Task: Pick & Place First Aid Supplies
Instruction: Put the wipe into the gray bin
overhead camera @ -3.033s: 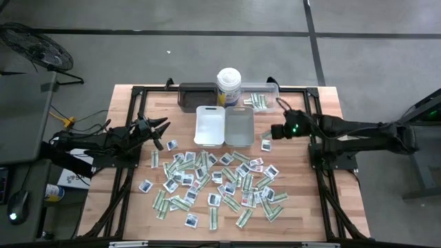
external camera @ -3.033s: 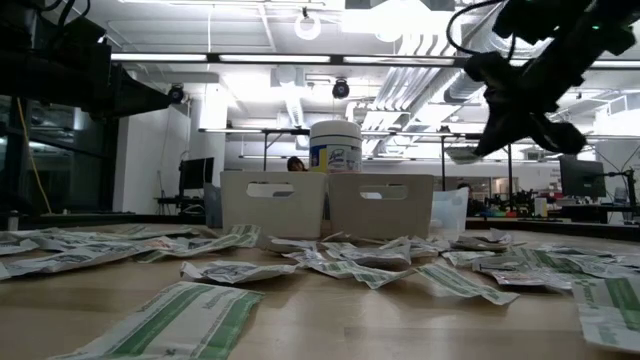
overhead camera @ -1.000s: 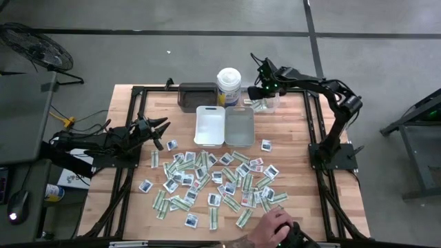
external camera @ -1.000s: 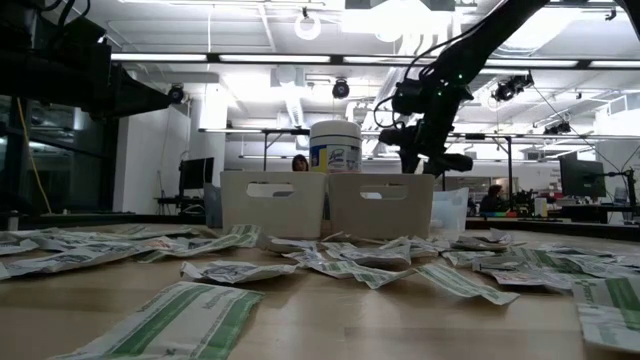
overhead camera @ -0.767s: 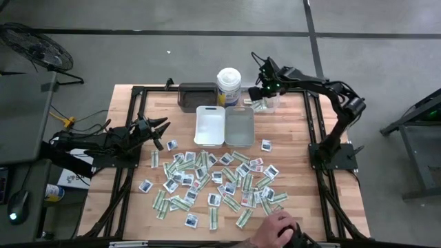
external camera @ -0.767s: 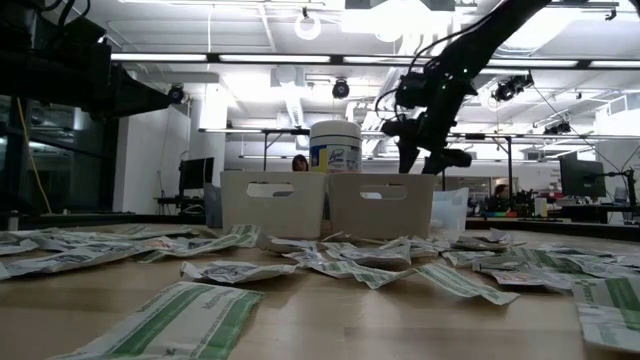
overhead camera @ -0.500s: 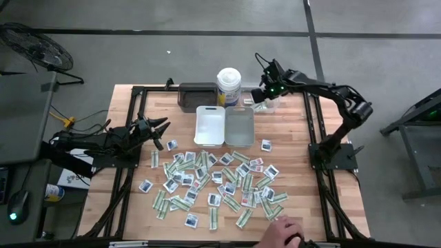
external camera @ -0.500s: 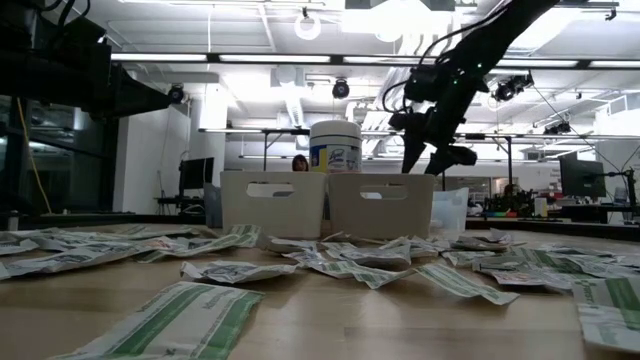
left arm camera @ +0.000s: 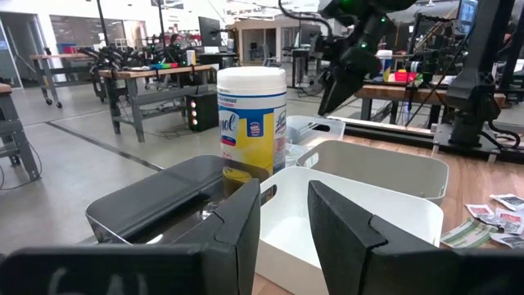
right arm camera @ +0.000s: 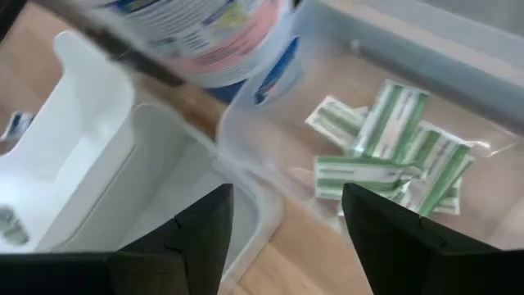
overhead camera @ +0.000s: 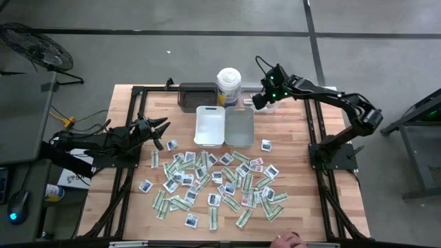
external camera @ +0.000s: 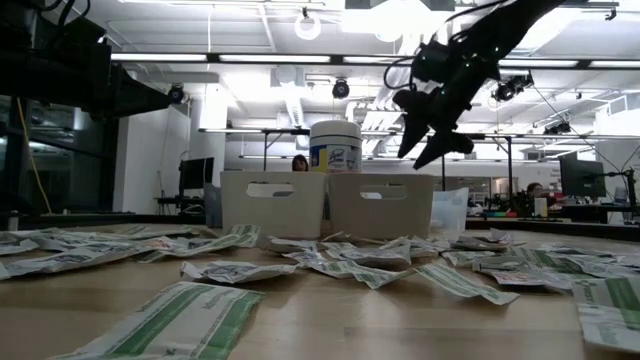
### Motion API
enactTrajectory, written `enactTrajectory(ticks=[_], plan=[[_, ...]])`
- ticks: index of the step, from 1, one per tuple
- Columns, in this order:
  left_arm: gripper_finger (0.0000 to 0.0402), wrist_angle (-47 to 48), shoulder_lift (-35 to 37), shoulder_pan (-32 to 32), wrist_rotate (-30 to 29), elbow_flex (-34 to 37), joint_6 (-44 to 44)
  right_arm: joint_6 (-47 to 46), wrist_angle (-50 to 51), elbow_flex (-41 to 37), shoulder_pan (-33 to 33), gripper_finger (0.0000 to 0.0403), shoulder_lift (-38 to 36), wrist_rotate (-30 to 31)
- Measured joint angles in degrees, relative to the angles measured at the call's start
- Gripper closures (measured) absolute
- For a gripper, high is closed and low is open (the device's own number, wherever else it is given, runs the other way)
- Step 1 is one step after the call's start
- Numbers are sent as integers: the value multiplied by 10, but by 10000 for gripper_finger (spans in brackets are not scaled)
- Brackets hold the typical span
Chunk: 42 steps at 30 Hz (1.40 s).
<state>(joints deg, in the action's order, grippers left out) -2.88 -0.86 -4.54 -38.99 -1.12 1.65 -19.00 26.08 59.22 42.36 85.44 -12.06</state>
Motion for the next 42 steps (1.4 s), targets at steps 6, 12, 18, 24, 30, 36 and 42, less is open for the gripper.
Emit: enactTrajectory(ticks=[6, 12, 18, 24, 30, 36, 42], plan=[[300, 0, 0, 0, 0, 0, 0, -1, 67, 0, -44, 180, -31, 8], [300, 0, 0, 0, 0, 0, 0, -18, 172, 0, -96, 180, -58, 47], [300, 0, 0, 0, 0, 0, 0, -114, 287, 0, -143, 180, -87, 106], [300, 0, 0, 0, 0, 0, 0, -266, 359, -1, -210, 180, -114, 151], [300, 0, 0, 0, 0, 0, 0, -403, 360, -16, -287, 180, -112, 171], [300, 0, 0, 0, 0, 0, 0, -519, 226, -123, -339, 180, -111, 131], [300, 0, 0, 0, 0, 0, 0, -588, 105, -217, -345, 180, -118, 104]])
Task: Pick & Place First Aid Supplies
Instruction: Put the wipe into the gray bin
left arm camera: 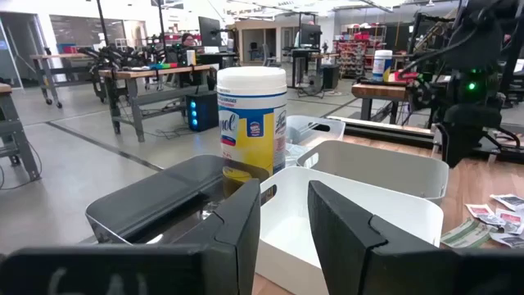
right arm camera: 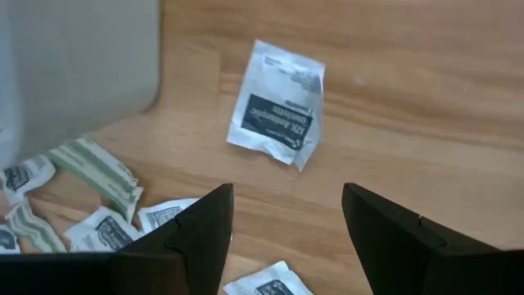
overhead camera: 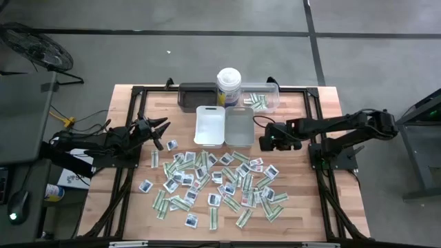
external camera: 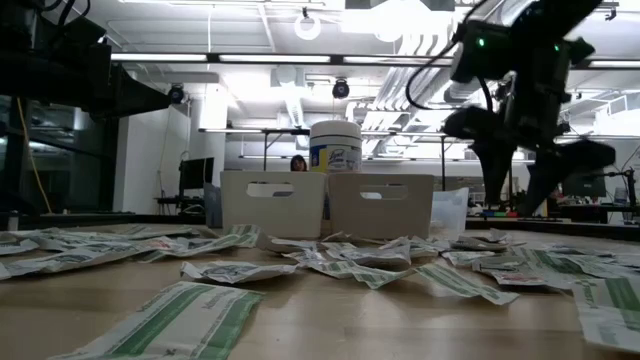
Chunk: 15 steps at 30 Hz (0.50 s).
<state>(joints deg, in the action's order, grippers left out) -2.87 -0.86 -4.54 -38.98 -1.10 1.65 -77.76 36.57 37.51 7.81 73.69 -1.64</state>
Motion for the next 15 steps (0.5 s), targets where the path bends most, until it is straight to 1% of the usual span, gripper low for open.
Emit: enactTrajectory(ticks=[3, 7, 11, 15], plan=[[300, 0, 0, 0, 0, 0, 0, 0, -34, -30, 7, 180, 0, -4], [300, 0, 0, 0, 0, 0, 0, 12, -61, -44, 23, 180, 0, 21], [300, 0, 0, 0, 0, 0, 0, 63, -61, -46, 52, 180, 1, 37], [300, 0, 0, 0, 0, 0, 0, 124, -71, -46, 77, 180, 6, 39]])
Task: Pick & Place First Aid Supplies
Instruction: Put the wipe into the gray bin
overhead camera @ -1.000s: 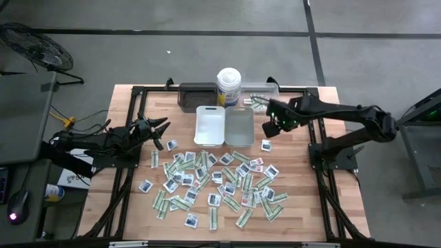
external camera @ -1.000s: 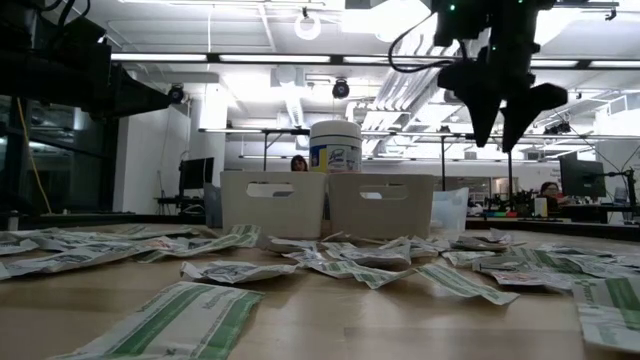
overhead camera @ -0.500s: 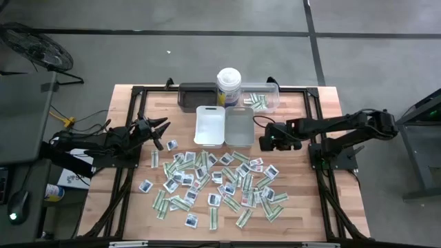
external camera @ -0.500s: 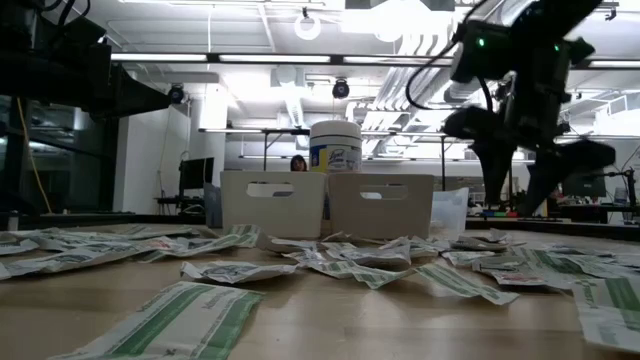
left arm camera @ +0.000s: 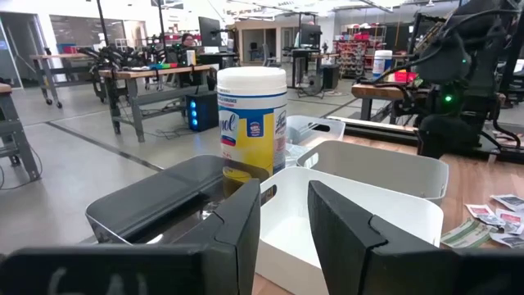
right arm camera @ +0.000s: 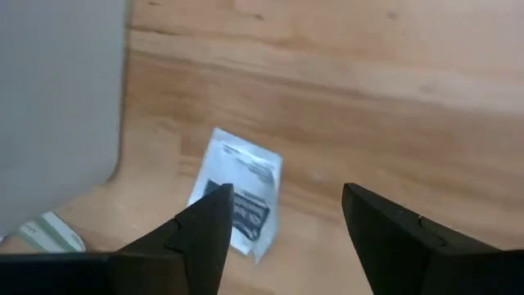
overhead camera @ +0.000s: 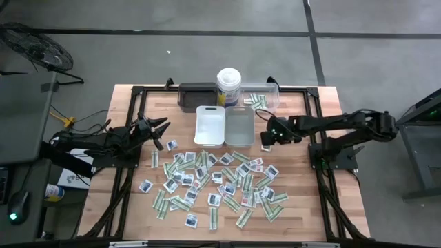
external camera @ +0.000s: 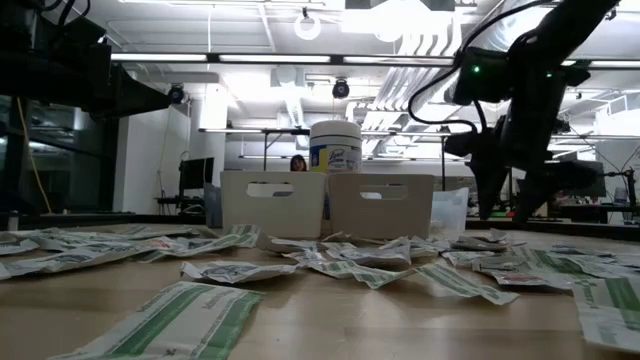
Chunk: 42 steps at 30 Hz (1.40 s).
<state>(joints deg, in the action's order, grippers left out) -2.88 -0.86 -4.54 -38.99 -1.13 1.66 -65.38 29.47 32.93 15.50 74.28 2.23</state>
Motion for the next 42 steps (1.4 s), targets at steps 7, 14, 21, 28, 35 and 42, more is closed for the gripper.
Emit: enactTrajectory(ticks=[7, 14, 21, 28, 35, 42], plan=[[300, 0, 0, 0, 0, 0, 0, 118, -38, 0, 21, 180, 51, -30], [300, 0, 0, 0, 0, 0, 0, 186, -34, 2, 25, 188, 65, -41], [300, 0, 0, 0, 0, 0, 0, 236, -23, 1, 26, 257, 66, -36], [300, 0, 0, 0, 0, 0, 0, 289, -17, 0, 25, 324, 66, -25], [300, 0, 0, 0, 0, 0, 0, 314, -17, 0, 26, 374, 66, -27], [300, 0, 0, 0, 0, 0, 0, 323, -21, -2, 26, 401, 52, -43]])
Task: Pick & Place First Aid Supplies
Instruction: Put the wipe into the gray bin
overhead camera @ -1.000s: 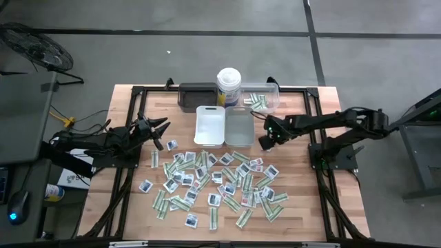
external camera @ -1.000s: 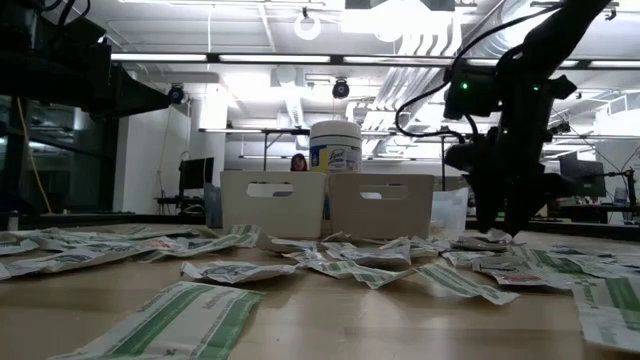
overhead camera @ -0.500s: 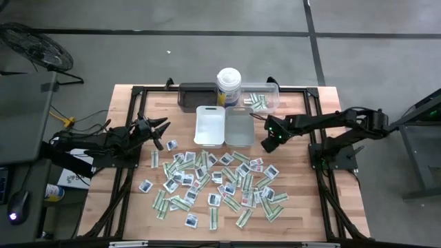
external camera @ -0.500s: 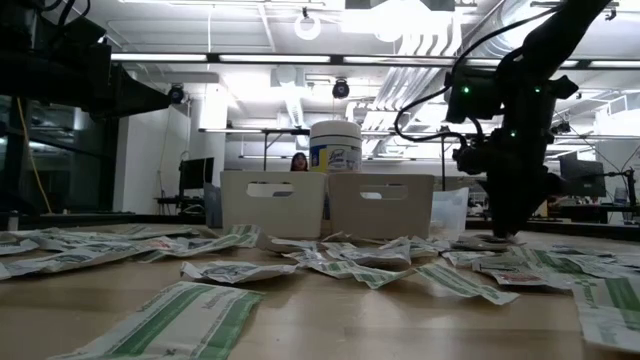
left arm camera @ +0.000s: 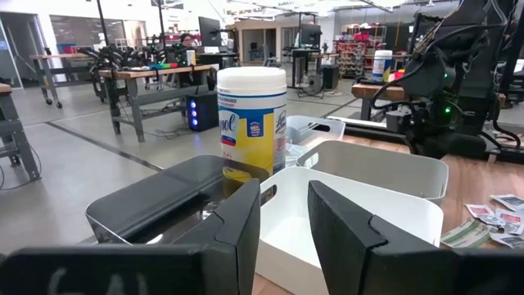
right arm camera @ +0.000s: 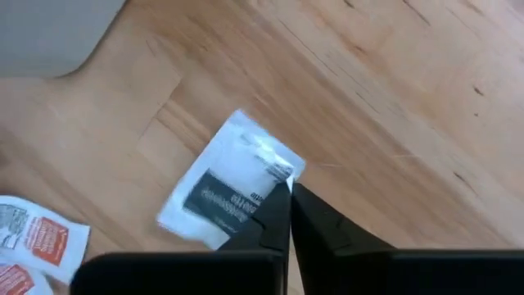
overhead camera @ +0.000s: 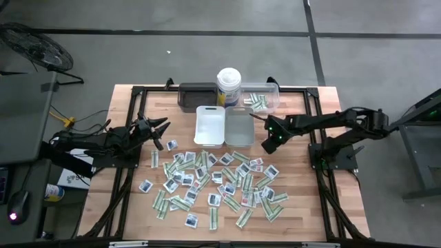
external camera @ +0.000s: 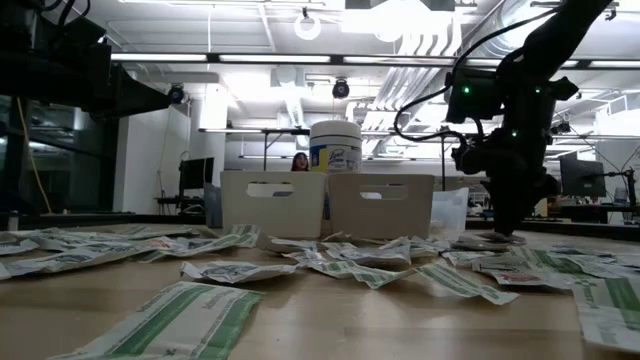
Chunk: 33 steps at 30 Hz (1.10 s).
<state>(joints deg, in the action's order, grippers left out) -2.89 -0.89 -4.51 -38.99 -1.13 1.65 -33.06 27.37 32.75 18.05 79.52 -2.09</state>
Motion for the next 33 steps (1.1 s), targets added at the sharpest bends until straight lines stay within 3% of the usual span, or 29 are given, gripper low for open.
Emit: enactTrajectory(ticks=[8, 15, 21, 26, 33], plan=[[300, 0, 0, 0, 0, 0, 0, -61, 43, 0, -1, 402, -65, -22], [300, 0, 0, 0, 0, 0, 0, -146, 61, 1, -1, 402, -186, -40], [300, 0, 0, 0, 0, 0, 0, -220, 6, 1, -1, 403, -270, 1], [300, 0, 0, 0, 0, 0, 0, -249, -98, 1, -1, 403, -272, 36], [300, 0, 0, 0, 0, 0, 0, -267, -226, 3, 3, 403, -205, 50]])
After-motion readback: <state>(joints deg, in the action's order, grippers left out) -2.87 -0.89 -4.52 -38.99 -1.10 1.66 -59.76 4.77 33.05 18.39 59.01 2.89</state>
